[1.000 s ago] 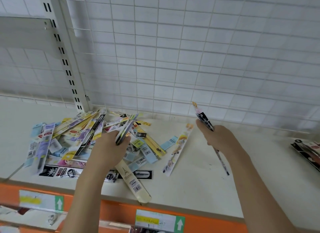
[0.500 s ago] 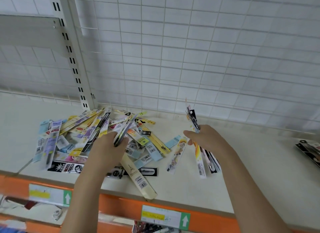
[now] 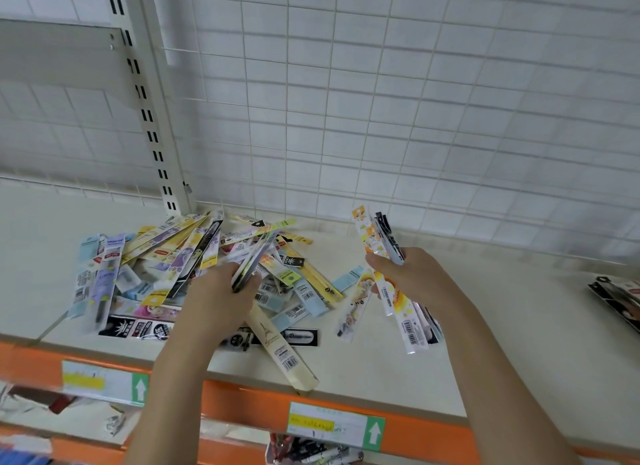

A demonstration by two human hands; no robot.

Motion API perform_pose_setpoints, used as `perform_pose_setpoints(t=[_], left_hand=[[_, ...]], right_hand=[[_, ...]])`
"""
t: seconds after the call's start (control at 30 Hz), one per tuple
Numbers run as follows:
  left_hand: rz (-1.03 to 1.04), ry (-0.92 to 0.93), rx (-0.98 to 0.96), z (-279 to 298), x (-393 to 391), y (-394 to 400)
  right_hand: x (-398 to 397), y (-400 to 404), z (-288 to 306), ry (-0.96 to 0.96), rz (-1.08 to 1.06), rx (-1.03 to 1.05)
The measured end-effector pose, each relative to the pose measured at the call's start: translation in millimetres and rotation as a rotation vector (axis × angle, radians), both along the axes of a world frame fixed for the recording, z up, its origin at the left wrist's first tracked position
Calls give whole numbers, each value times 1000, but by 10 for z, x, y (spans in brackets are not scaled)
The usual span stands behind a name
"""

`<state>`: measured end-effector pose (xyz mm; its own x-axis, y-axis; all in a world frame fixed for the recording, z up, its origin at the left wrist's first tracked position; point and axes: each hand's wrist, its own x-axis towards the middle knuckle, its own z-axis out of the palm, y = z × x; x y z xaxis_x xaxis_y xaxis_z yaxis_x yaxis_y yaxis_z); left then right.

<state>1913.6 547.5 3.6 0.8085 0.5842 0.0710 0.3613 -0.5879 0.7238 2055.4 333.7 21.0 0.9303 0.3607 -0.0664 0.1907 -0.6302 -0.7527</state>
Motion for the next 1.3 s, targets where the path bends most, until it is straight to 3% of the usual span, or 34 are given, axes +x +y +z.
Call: perform_pose_setpoints(t=[0.33, 0.53, 0.67, 0.87, 1.1, 1.3], left_hand=[[15, -7, 5, -7, -14, 38], [26, -2, 33, -28, -20, 66], [18, 1, 41, -29, -27, 52], [15, 11, 54, -17, -35, 42], [5, 17, 49, 12, 1, 32], [-14, 3, 55, 61, 14, -37]], right_hand=[[43, 104, -80, 36, 0, -143], [0, 205, -232, -38, -129, -246], [-87, 267, -280, 9, -73, -388], [-39, 222, -248, 14, -67, -397], [34, 83, -177, 25, -95, -194], [-36, 90, 57, -254, -120, 134]])
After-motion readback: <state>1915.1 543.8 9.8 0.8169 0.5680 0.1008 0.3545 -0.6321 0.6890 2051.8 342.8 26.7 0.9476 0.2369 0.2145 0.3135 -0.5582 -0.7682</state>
